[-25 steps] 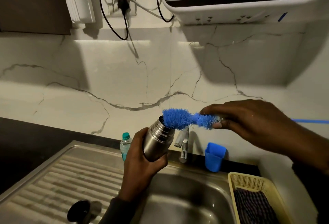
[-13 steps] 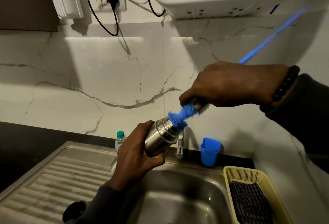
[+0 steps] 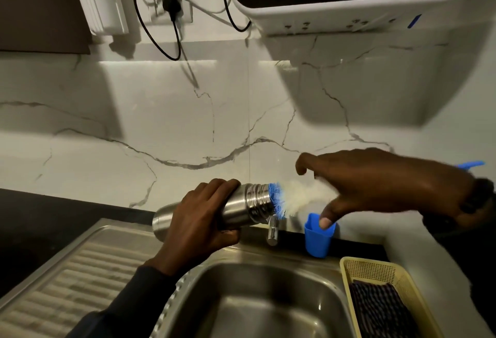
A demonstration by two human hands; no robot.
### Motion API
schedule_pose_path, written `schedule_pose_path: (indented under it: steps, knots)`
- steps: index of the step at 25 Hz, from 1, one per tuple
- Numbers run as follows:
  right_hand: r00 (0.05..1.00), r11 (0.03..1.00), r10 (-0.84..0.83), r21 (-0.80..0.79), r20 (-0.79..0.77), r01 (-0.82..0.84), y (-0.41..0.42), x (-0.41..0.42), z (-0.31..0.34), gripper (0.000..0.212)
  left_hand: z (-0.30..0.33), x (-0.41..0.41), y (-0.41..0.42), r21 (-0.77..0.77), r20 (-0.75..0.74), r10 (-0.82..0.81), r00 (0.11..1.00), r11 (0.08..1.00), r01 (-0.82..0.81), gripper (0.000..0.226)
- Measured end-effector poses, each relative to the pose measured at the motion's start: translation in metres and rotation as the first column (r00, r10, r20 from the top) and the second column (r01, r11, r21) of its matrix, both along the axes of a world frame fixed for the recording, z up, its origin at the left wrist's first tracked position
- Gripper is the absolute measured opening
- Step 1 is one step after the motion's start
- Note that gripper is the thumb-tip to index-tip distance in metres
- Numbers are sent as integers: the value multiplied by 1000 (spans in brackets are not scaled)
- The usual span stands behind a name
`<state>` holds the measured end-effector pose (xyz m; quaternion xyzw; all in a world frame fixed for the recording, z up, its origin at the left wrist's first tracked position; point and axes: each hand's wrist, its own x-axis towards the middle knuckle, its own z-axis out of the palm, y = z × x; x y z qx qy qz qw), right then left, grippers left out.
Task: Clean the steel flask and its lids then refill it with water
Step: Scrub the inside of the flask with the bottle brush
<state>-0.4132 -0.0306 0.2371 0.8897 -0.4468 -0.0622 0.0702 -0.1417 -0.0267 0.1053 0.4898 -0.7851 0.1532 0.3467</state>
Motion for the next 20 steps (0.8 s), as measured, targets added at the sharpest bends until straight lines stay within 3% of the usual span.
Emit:
schedule_pose_path:
  steps: [2, 3, 4, 6, 8, 9, 10, 11, 12, 13, 14, 15, 16, 20]
  knots:
    - [989, 978, 80, -204, 123, -53, 4, -6, -38, 51, 1, 0, -3, -44, 50, 12, 999, 999, -10, 77]
    - [954, 981, 98, -187, 283, -45, 5, -9, -58, 47, 3, -2, -4, -91, 74, 22, 997, 996, -15, 79]
    - [870, 995, 80, -84, 486, -44, 5, -11, -77, 44, 6, -3, -7, -142, 94, 28, 995, 990, -14, 80]
    - [599, 990, -27, 105, 800, -95, 5, -12, -109, 31, 16, -9, -13, -235, 128, 37, 991, 972, -5, 83]
    - [342, 971, -109, 172, 933, -163, 6, -5, -130, 25, 24, -11, -20, -331, 129, 123, 984, 941, -75, 94]
    - [240, 963, -130, 180, 962, -202, 7, 1, -138, 25, 22, -12, -20, -332, 33, 162, 986, 933, -142, 103]
    - [167, 953, -156, 193, 974, -234, 9, 7, -145, 26, 17, -16, -14, -263, -187, 126, 974, 949, -173, 110]
    - [123, 944, -186, 212, 975, -252, 8, 12, -151, 26, 12, -22, -6, -137, -504, 13, 863, 986, -95, 109]
    - [105, 939, -213, 234, 971, -253, 8, 16, -154, 27, 10, -31, 3, -33, -811, -94, 578, 993, 115, 100]
    - [111, 936, -232, 252, 966, -244, 7, 19, -156, 28, 8, -37, 7, -55, -972, -132, 193, 930, 362, 87]
    - [143, 937, -234, 262, 962, -230, 6, 22, -158, 29, 4, -40, 5, -96, -994, -59, -87, 845, 527, 80]
    - [200, 941, -223, 264, 954, -211, 5, 26, -159, 31, 0, -41, -1, -106, -974, 39, -224, 795, 598, 80]
    - [273, 947, -204, 260, 940, -187, 7, 29, -156, 35, -3, -42, -8, -110, -947, 101, -305, 789, 604, 81]
    - [666, 993, -108, 114, 738, 35, 18, 24, -141, 71, -8, -34, -18, -174, -795, 135, -592, 884, 435, 77]
